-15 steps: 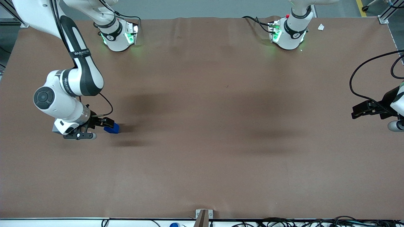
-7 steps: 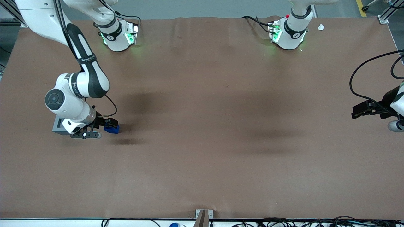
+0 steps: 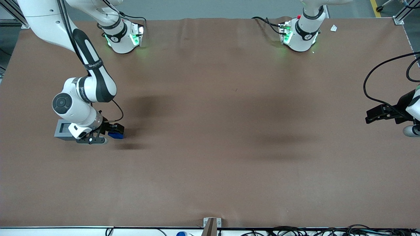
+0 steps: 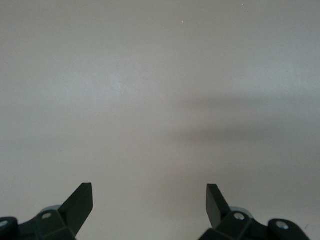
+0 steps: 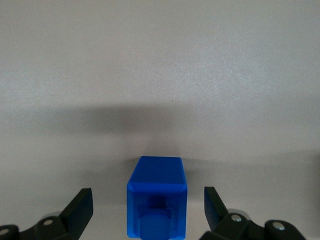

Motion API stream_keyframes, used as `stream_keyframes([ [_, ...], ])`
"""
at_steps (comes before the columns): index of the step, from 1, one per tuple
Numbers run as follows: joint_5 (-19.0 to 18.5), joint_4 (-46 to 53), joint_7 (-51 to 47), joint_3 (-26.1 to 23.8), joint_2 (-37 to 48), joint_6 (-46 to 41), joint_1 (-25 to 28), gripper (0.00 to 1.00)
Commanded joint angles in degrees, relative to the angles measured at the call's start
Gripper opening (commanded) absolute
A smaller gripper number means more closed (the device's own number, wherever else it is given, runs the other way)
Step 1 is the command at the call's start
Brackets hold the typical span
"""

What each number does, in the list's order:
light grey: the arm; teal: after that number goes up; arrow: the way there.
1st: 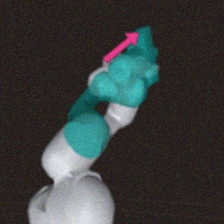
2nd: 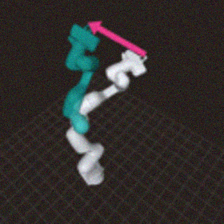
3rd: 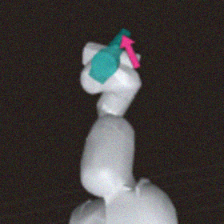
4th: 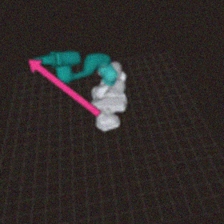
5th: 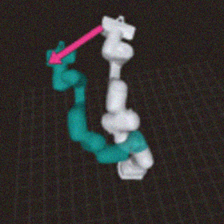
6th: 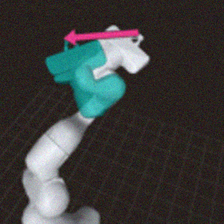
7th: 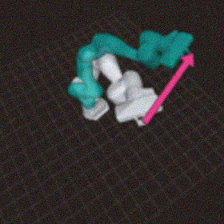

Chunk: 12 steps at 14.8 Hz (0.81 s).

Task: Insert blue part into gray base with right arm
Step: 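Lower the right gripper and close it on the blue block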

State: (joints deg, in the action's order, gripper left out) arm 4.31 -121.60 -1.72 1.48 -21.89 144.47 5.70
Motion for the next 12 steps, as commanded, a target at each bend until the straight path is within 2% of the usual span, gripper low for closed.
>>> stream_keyframes([
  [1, 0.44, -1.18, -0.48, 0.19, 0.27, 1.08, 0.19, 0.92],
  [6, 0.09, -1.09, 0.13, 0.19, -0.08, 0.90, 0.10, 0.68],
  [10, 0.09, -0.66, 0.40, 0.19, 0.09, 0.02, -0.07, 0.37],
  [12, 0.09, 0.13, -0.39, 0.28, 0.27, -0.33, -0.07, 0.26],
])
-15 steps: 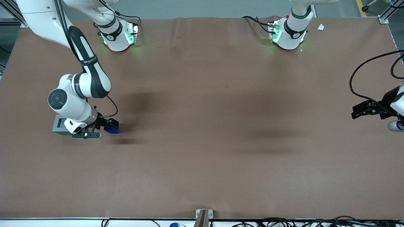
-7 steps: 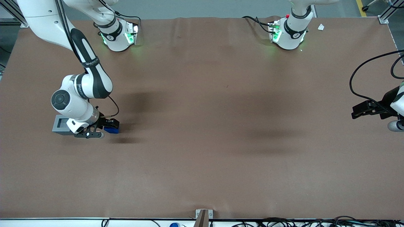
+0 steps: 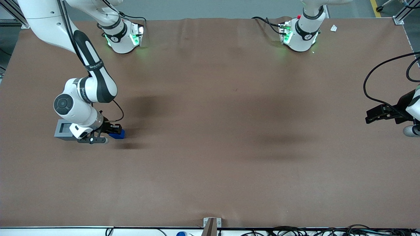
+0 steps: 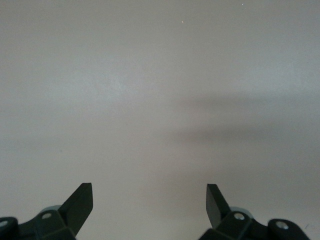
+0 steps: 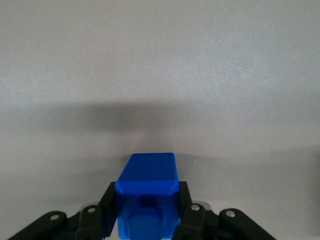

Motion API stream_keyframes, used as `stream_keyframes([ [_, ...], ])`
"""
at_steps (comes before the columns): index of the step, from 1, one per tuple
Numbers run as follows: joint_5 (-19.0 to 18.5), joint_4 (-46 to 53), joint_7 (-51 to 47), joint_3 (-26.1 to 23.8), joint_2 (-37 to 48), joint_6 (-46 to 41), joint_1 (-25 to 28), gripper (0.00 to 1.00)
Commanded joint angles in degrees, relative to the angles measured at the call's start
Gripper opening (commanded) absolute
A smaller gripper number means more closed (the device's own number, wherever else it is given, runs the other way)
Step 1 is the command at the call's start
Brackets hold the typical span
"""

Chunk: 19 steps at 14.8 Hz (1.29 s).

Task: Insert blue part into gray base with right arm
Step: 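Lower the right gripper and close it on the blue block, then lift the blue block and carry it over the gray base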

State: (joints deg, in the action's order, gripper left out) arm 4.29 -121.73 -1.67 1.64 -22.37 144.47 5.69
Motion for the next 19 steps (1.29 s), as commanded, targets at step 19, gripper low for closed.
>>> stream_keyframes([
  [19, 0.10, 6.86, 13.87, 0.29, 9.18, -16.76, -16.13, 0.13],
])
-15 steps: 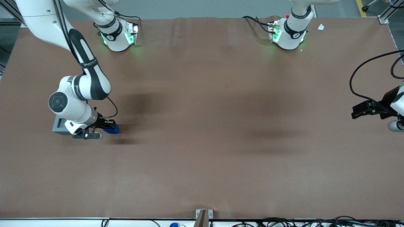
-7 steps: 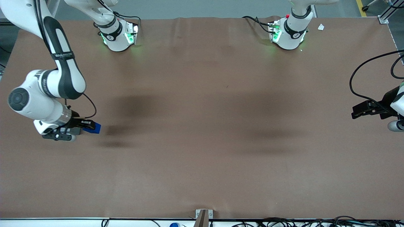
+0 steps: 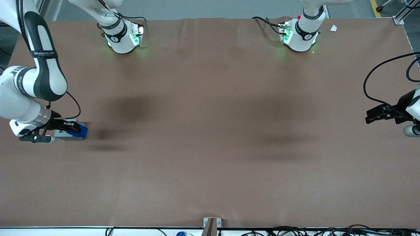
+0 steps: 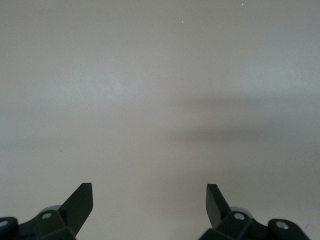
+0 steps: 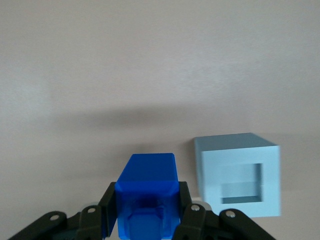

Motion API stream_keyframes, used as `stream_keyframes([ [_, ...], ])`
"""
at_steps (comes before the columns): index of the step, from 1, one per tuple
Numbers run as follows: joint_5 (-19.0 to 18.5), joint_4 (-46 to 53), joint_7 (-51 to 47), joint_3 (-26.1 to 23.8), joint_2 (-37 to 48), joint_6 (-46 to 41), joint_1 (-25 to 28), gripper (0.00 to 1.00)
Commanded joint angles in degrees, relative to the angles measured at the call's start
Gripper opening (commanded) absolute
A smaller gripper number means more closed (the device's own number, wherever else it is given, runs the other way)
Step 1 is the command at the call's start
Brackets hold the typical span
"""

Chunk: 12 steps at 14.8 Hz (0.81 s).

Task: Insert blue part into gray base with right arm
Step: 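Lift the blue block and carry it over the gray base, then lower the blue block into the gray base's square opening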

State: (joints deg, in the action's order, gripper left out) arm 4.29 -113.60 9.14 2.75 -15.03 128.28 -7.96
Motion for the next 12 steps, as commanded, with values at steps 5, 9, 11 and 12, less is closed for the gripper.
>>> stream_keyframes([
  [5, 0.11, -1.36, 6.85, -0.82, 1.85, -0.22, -5.83, 0.13],
  [9, 0.02, -1.45, 9.93, -0.82, 1.76, 0.13, -8.21, 0.13],
  [11, 0.02, -1.71, 10.19, -0.73, 1.76, 0.13, -8.39, 0.13],
  [12, -0.07, -1.80, 10.20, -0.73, 1.76, 0.13, -8.74, 0.13],
])
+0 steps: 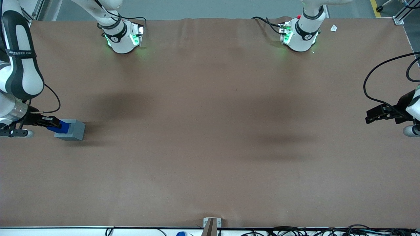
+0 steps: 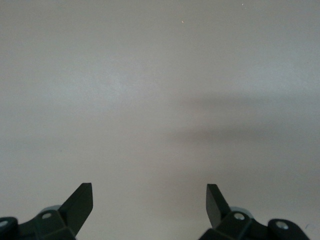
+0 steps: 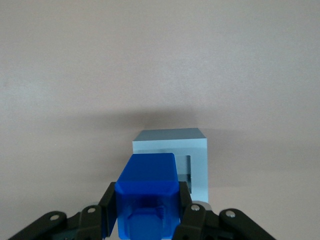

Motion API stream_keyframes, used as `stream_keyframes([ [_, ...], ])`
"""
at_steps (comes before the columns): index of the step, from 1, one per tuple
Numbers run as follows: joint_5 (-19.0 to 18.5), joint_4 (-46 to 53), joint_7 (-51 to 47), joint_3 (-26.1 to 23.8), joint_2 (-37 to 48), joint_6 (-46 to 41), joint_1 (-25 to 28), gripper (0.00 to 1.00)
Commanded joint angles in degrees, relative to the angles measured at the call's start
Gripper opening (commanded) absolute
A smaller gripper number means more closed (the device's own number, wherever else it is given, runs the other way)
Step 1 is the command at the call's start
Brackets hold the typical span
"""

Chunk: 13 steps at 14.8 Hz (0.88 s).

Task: Insert blue part into gray base with right arm
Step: 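Lower the blue block into the gray base's square opening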

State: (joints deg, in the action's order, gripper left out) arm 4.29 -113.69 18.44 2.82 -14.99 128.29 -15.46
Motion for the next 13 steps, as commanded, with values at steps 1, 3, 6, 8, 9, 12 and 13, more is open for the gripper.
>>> stream_keyframes([
  [1, -0.24, -1.88, 1.07, -0.80, 1.72, 0.21, -1.32, 0.13],
  [3, -0.42, -1.88, 1.33, -0.80, 1.46, 0.64, -1.59, 0.13],
  [6, -1.04, -2.93, 1.25, -0.80, 1.28, 2.66, -1.94, 0.13],
  [8, -1.65, -3.11, 1.33, -0.80, 1.28, 2.76, -1.94, 0.13],
  [9, -2.00, -3.11, 1.33, -0.80, 1.28, 2.76, -1.94, 0.13],
  [12, -2.18, -3.11, 1.33, -0.80, 1.20, 2.76, -1.94, 0.13],
  [13, -2.18, -3.20, 1.33, -0.80, 1.20, 2.76, -1.94, 0.13],
])
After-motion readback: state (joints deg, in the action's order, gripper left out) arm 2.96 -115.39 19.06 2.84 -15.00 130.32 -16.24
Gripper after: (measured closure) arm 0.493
